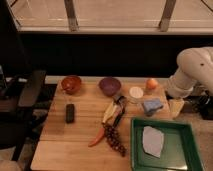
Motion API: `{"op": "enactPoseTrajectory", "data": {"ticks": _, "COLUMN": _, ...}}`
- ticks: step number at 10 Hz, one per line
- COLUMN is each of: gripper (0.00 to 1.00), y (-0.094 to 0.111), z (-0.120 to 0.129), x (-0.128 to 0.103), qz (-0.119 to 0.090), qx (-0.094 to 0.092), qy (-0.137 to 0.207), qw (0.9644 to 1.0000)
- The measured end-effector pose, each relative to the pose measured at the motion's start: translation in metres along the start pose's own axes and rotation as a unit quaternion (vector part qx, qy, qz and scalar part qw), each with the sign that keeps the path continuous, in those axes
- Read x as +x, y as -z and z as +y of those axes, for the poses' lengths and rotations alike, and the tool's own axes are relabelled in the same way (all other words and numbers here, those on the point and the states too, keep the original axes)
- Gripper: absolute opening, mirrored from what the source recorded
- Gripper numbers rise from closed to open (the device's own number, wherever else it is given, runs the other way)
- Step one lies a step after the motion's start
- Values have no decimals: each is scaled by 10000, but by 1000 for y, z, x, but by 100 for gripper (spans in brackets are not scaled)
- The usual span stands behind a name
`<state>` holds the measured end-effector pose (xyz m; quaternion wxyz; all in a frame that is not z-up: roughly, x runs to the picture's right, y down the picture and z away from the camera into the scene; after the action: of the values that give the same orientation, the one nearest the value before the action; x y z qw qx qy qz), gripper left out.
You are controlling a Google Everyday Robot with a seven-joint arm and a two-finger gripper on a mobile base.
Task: Place eraser in table surface
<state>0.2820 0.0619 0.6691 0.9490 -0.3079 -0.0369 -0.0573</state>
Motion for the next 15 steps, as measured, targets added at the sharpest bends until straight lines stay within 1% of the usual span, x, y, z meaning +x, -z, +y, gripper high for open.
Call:
{"op": "enactPoseTrajectory", "data": {"ticks": 1, "gripper": 80, "y": -3, "z": -8, "x": -13, "qz": 36, "qx": 50, "qy": 192, "qw": 9998}}
{"op": "enactPoseTrajectory", "data": {"ticks": 2, "gripper": 80, "y": -7, "z": -18, "x": -33, "qz": 74, "qx": 143, "qy": 462, "qw": 9988}}
{"op": "enactPoseTrajectory", "data": {"ticks": 4, "gripper": 80, "y": -18, "z": -35, "x": -72, "qz": -12, "qx": 245, "qy": 916, "qw": 9955}}
{"op": "enactPoseTrajectory", "data": {"ticks": 5, "gripper": 80, "y": -26, "z": -43, "x": -96, "qz": -128, "qx": 265, "qy": 1168, "qw": 9927}}
{"op": "enactPoseTrajectory", "data": {"ticks": 6, "gripper": 80, "y": -36, "z": -50, "x": -123, "qz": -326, "qx": 251, "qy": 1415, "qw": 9891}}
{"op": "enactPoseTrajectory", "data": {"ticks": 8, "gripper": 80, "y": -48, "z": -60, "x": -168, "qz": -715, "qx": 172, "qy": 1763, "qw": 9816}}
{"op": "enactPoseTrajectory", "data": {"ticks": 10, "gripper": 80, "y": -49, "z": -56, "x": -163, "qz": -669, "qx": 108, "qy": 1752, "qw": 9822}}
{"op": "enactPoseTrajectory", "data": {"ticks": 13, "gripper": 80, "y": -49, "z": -58, "x": -164, "qz": -677, "qx": 120, "qy": 1752, "qw": 9821}}
{"op": "enactPoseTrajectory", "data": {"ticks": 14, "gripper": 80, "y": -48, "z": -59, "x": -162, "qz": -664, "qx": 128, "qy": 1733, "qw": 9825}}
{"op": "enactPoseTrajectory", "data": {"ticks": 15, "gripper": 80, "y": -48, "z": -64, "x": -159, "qz": -628, "qx": 150, "qy": 1765, "qw": 9822}}
